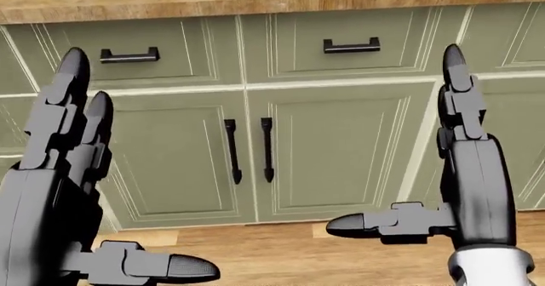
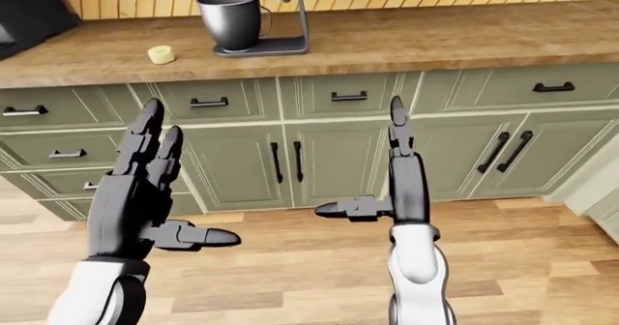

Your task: Place the cheese in the stand mixer bowl.

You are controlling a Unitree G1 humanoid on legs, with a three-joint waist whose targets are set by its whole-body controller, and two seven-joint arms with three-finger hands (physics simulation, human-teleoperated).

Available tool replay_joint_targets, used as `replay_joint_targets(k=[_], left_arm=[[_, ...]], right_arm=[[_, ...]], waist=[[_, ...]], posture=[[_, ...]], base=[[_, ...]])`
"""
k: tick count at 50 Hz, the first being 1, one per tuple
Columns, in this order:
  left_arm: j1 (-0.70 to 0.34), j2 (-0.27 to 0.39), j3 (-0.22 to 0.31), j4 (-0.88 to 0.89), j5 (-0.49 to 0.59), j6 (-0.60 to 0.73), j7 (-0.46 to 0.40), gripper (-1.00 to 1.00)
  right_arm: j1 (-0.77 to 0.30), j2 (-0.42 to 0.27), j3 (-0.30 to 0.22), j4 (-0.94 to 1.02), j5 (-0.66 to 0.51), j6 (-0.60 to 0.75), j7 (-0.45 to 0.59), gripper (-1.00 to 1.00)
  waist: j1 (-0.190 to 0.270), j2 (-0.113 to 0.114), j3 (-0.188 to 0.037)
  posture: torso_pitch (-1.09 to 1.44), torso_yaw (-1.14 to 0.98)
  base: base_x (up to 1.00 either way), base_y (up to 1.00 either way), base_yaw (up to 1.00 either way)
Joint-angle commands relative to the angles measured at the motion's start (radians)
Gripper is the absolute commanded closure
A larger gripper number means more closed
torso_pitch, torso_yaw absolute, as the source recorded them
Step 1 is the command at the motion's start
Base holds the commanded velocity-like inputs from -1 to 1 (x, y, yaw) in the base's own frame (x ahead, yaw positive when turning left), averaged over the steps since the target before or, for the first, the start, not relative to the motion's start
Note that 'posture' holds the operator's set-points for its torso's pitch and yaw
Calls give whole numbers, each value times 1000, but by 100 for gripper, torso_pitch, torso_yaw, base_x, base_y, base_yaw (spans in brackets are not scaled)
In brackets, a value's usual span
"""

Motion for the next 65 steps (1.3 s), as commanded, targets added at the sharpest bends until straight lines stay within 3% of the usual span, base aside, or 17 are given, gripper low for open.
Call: replay_joint_targets(k=[1,2,8,11,12,15,20,24,25,35,38,39,42,46,50,62,65], left_arm=[[-17,5,10,-20,4,-18,5,-100],[-13,4,8,-25,4,-17,5,-100],[-19,4,9,-23,3,-14,4,-100],[-18,4,8,-26,2,-13,4,-100],[-10,4,6,-25,3,-21,5,-100],[-9,4,6,-29,3,-18,5,-100],[-12,4,9,-34,1,-12,4,-100],[-7,4,7,-33,1,-17,5,-100],[-7,4,6,-34,1,-17,5,-100],[-8,4,9,-28,-1,-20,5,-100],[-15,5,13,-24,-3,-18,5,-100],[-10,5,10,-30,-1,-17,5,-100],[-14,5,13,-28,-3,-15,4,-100],[-5,5,11,-32,-3,-20,4,-100],[-12,6,16,-27,-5,-17,4,-100],[-9,6,15,-33,-4,-16,4,-100],[-6,6,15,-38,-4,-14,4,-100]], right_arm=[[-14,2,7,-28,2,-28,1,-100],[-15,1,7,-28,2,-26,1,-100],[-16,2,8,-25,3,-30,1,-100],[-16,2,10,-27,0,-28,2,-100],[-16,2,10,-26,0,-29,2,-100],[-14,3,11,-26,-1,-31,2,-100],[-11,4,13,-27,-1,-34,3,-100],[-6,3,12,-29,0,-39,5,-100],[-5,3,12,-29,0,-42,6,-100],[-5,3,10,-23,2,-50,6,-100],[-6,3,10,-21,2,-51,7,-100],[-5,3,10,-22,2,-51,7,-100],[-4,4,11,-21,1,-51,7,-100],[-3,3,10,-20,2,-53,8,-100],[-3,4,12,-19,1,-54,8,-100],[-6,4,12,-15,1,-55,10,-100],[-6,4,13,-16,1,-53,11,-100]], waist=[[3,37,-27],[11,-6,-18],[8,-75,-6],[5,-147,-16],[-10,-105,-8],[-4,-126,-18],[-2,-75,-2],[0,51,-32],[7,-5,-13],[4,-86,-4],[1,-148,-18],[-12,-104,-8],[-5,-125,-20],[-4,-86,-6],[-4,38,-28],[0,-132,-6],[-5,-126,-10]], posture=[[0,0],[0,0],[0,0],[0,0],[0,0],[0,0],[0,0],[0,0],[0,0],[0,0],[0,0],[0,0],[0,0],[0,0],[0,0],[0,0],[0,0]], base=[[0,25,0],[0,32,0],[0,33,0],[0,33,0],[0,33,0],[0,33,0],[0,34,0],[0,36,0],[0,36,0],[0,37,0],[0,37,0],[0,36,0],[0,37,0],[0,37,0],[0,37,0],[0,41,0],[0,41,0]])
